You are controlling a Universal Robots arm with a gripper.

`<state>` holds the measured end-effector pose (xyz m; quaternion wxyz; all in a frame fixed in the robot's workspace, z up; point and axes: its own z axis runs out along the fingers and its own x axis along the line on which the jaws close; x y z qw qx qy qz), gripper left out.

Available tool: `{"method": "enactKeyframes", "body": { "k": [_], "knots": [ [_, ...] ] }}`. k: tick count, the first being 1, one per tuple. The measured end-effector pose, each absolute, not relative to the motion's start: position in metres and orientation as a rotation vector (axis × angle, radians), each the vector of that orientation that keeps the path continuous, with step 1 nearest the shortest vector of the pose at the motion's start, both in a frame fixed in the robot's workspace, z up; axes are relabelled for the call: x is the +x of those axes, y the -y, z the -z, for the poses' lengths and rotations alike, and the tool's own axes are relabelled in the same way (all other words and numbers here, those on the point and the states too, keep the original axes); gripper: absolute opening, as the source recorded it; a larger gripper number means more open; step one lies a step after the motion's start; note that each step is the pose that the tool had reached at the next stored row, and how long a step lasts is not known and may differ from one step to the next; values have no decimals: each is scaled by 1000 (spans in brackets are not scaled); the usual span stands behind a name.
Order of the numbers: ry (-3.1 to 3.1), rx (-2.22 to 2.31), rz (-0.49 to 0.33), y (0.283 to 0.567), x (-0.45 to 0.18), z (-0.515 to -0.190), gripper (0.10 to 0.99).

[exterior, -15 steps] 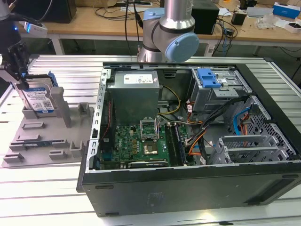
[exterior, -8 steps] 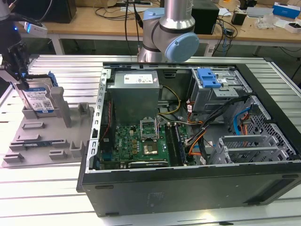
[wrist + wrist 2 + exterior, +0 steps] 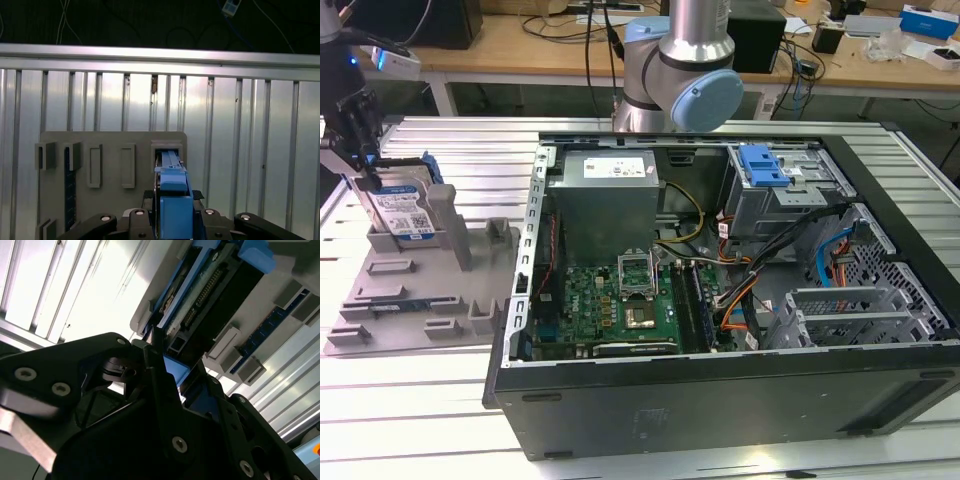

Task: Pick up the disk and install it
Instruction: 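Pick up the disk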

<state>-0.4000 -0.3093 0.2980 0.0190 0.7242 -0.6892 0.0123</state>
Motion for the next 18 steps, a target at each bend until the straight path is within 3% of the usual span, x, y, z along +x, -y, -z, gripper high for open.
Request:
{"method": "enactKeyframes", "body": {
  "k": [10, 18],
  "knots": [
    [2140, 2249, -39, 309, -400, -298, 369],
    [2141, 2250, -35, 309, -400, -321, 369]
  ]
}}
